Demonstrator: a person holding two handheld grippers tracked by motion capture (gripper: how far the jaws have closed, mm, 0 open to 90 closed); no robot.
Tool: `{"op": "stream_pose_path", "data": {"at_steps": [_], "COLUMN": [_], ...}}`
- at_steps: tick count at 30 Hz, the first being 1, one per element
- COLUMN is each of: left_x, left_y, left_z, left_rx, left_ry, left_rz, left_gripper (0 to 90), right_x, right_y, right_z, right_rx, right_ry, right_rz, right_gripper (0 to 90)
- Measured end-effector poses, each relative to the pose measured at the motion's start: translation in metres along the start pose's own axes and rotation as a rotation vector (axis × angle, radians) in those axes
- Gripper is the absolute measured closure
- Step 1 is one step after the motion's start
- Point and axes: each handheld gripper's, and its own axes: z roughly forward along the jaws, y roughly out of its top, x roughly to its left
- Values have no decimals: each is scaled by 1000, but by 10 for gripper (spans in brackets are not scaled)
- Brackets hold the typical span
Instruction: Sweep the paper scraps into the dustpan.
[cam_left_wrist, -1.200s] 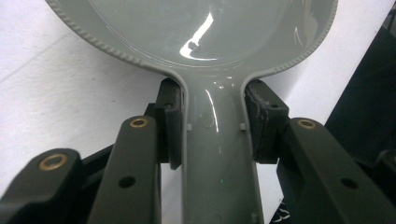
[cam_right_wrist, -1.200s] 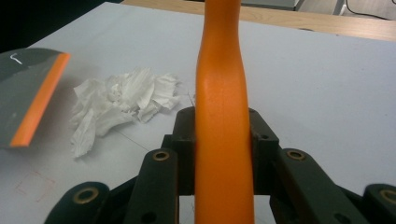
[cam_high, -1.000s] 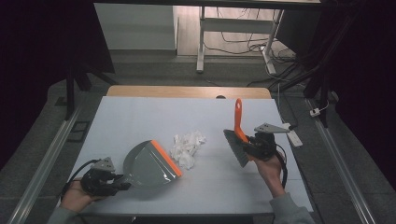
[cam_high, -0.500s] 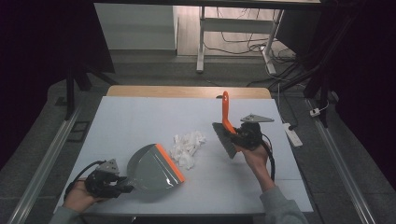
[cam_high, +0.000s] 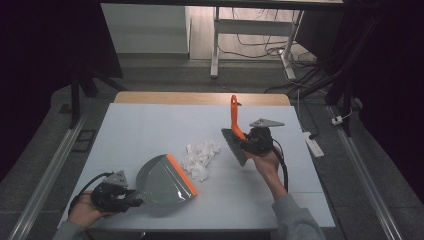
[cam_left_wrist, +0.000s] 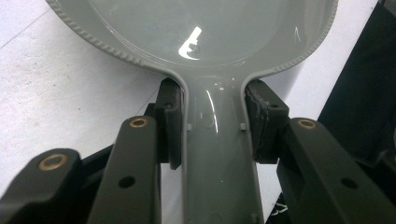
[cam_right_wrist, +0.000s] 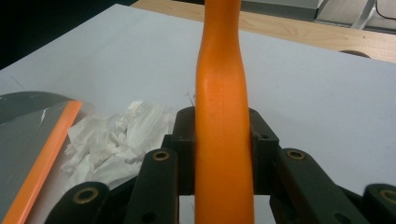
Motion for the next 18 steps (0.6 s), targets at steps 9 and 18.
{"op": "stream_pose_path", "data": {"at_steps": [9, 18], "left_x": [3, 3], "left_y": [0, 1], "left_z": [-1, 0], "left_rx": [-1, 0], "left_ry": [3, -11], "left_rz": [-11, -4], "left_gripper": [617, 617], "right_x": [0, 3], "right_y": [12, 24], "right_z": [26, 51], "right_rx": [36, 86], "right_ry": [-13, -54], "right_rz": [-14, -34], "right_gripper": [702, 703]}}
